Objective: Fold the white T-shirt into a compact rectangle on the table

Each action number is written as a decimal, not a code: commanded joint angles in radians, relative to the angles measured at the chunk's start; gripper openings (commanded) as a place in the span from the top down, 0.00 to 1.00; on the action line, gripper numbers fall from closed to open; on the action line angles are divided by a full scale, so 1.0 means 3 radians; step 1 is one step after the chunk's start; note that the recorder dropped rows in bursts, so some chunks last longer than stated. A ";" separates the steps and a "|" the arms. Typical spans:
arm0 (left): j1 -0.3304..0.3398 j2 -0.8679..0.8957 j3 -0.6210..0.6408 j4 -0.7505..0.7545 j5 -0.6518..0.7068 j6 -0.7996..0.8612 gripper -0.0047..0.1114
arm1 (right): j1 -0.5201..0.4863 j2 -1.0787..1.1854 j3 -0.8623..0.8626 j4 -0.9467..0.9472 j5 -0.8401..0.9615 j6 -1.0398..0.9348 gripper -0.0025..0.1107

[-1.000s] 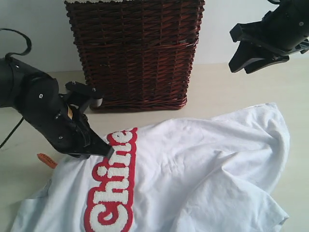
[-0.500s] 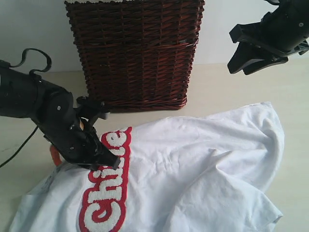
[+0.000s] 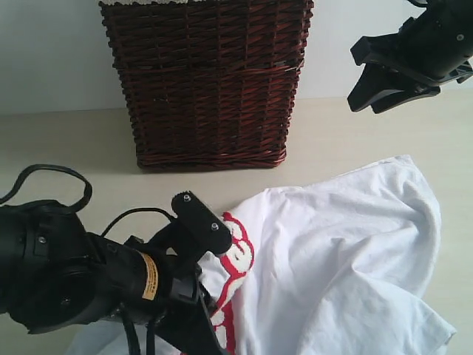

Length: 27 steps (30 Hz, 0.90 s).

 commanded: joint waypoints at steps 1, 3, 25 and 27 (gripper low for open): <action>-0.0001 -0.0063 0.0035 0.0215 0.0000 -0.0054 0.96 | 0.0003 -0.0023 0.0010 0.0023 0.0009 -0.0035 0.63; -0.0048 -0.0063 0.0035 0.0323 0.0212 -0.0012 0.96 | 0.0003 -0.0023 0.0010 0.0023 0.0001 -0.0035 0.63; -0.0628 -0.0143 -0.0039 0.0654 0.0995 -0.0146 0.34 | 0.0003 -0.0023 0.0010 0.0023 -0.0002 -0.0057 0.63; -0.0628 -0.0261 -0.0085 0.0794 0.1099 -0.0302 0.32 | 0.0003 -0.0023 0.0010 0.0023 -0.0002 -0.0057 0.63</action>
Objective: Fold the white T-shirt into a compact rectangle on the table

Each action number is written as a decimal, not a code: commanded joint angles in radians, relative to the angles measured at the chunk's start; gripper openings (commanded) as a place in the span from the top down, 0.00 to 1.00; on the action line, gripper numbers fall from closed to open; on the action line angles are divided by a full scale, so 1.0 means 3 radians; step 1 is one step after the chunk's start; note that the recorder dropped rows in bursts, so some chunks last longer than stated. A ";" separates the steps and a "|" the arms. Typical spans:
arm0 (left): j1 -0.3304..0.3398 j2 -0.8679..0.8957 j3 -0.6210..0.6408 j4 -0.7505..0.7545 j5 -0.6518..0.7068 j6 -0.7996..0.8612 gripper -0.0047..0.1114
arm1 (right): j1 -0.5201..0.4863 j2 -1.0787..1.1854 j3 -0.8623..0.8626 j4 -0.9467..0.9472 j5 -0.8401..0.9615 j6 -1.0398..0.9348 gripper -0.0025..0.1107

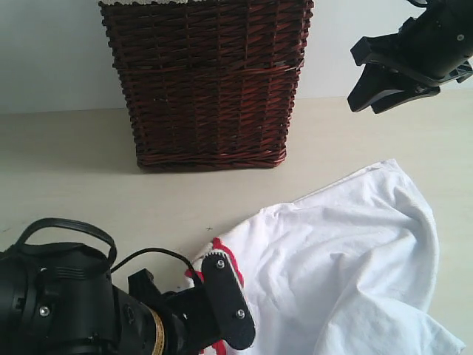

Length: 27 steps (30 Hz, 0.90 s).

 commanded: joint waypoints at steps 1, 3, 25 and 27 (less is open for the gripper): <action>0.0013 -0.0235 -0.0088 0.0303 0.0274 -0.0321 0.31 | 0.0003 -0.0023 0.0010 0.0023 -0.0002 -0.0029 0.63; 0.0013 -0.0411 -0.0088 0.0473 0.0291 -0.0473 0.31 | 0.0003 -0.0023 0.0010 0.0023 -0.0002 -0.0029 0.63; 0.1391 0.0008 -0.0088 -0.0234 -0.0366 -0.0621 0.84 | 0.0003 -0.0023 0.0010 0.0023 0.0019 -0.0036 0.63; 0.1409 -0.0029 -0.0088 -0.0234 -0.0379 -0.0668 0.84 | 0.0003 -0.0023 0.0010 0.0023 0.0019 -0.0036 0.63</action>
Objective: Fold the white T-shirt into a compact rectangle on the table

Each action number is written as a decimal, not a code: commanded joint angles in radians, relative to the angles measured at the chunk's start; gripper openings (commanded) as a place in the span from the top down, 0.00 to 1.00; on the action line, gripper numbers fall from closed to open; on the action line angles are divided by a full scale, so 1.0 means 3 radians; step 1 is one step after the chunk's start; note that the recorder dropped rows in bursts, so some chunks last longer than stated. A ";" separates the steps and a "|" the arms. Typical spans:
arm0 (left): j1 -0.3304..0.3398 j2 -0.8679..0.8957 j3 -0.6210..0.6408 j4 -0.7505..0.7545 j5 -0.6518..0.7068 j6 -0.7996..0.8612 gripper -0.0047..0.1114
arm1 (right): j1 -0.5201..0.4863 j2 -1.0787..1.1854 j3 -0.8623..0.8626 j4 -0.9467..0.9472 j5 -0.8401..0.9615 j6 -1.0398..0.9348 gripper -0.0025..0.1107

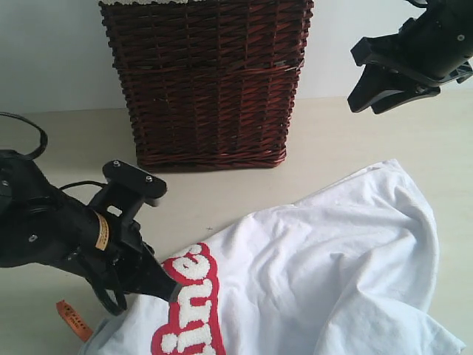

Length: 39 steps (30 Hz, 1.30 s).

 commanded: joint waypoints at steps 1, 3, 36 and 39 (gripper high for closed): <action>0.0030 -0.0067 -0.0011 -0.0225 -0.0106 0.0139 0.82 | 0.0003 -0.0023 0.0010 0.0023 0.0019 -0.0036 0.63; 0.0045 -0.0195 -0.0011 -0.0210 -0.0064 0.0146 0.77 | 0.0003 -0.0023 0.0010 0.0028 0.0073 -0.0036 0.63; 0.0104 -0.1488 0.0134 -0.0149 0.0018 0.0133 0.71 | 0.1712 -0.0270 0.2062 -0.2375 0.0088 0.1906 0.76; 0.0104 -0.1488 0.0187 -0.0149 -0.0072 0.0133 0.71 | 0.1712 -0.0456 0.2329 -0.2728 -0.0016 0.2383 0.60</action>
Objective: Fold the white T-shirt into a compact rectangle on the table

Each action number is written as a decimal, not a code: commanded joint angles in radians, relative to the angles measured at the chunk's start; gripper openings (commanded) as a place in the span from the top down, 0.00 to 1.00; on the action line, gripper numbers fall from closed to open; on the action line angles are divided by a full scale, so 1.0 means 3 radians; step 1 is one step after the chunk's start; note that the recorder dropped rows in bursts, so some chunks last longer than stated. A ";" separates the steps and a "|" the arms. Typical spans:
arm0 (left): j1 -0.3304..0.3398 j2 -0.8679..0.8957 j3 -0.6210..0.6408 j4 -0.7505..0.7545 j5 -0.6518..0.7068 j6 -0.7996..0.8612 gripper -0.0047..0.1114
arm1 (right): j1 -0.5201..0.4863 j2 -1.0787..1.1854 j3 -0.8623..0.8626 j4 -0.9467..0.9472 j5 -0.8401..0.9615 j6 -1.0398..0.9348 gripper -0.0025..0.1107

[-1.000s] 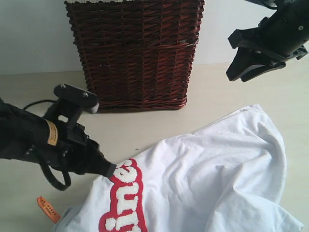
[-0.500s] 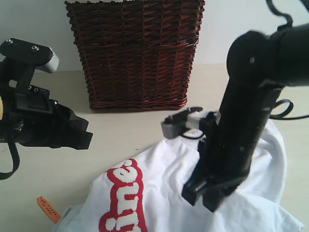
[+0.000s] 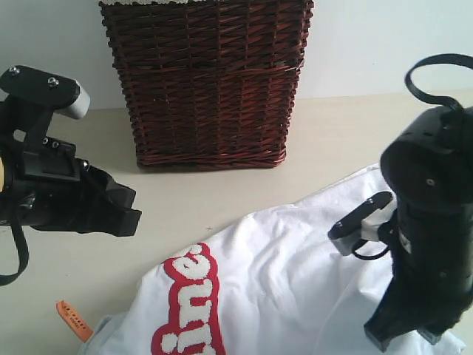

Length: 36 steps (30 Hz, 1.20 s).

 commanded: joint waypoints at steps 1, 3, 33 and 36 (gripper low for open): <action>0.0015 -0.0027 0.0068 0.0015 -0.0153 0.0009 0.71 | 0.0003 -0.0240 0.0361 -0.0535 -0.0133 0.0649 0.58; 0.0015 -0.0027 0.0087 0.0015 -0.0198 0.0008 0.71 | -0.0024 -0.0201 0.0494 -0.0595 -0.0237 0.0811 0.56; 0.0015 -0.0027 0.0089 0.0028 -0.0204 0.0017 0.71 | 0.0146 0.0100 -0.0980 0.0746 -0.0114 -0.0740 0.96; 0.0015 -0.0027 0.0089 0.0053 -0.0138 0.0017 0.71 | 0.0289 0.0246 -0.0980 0.0746 -0.0100 -0.0846 0.86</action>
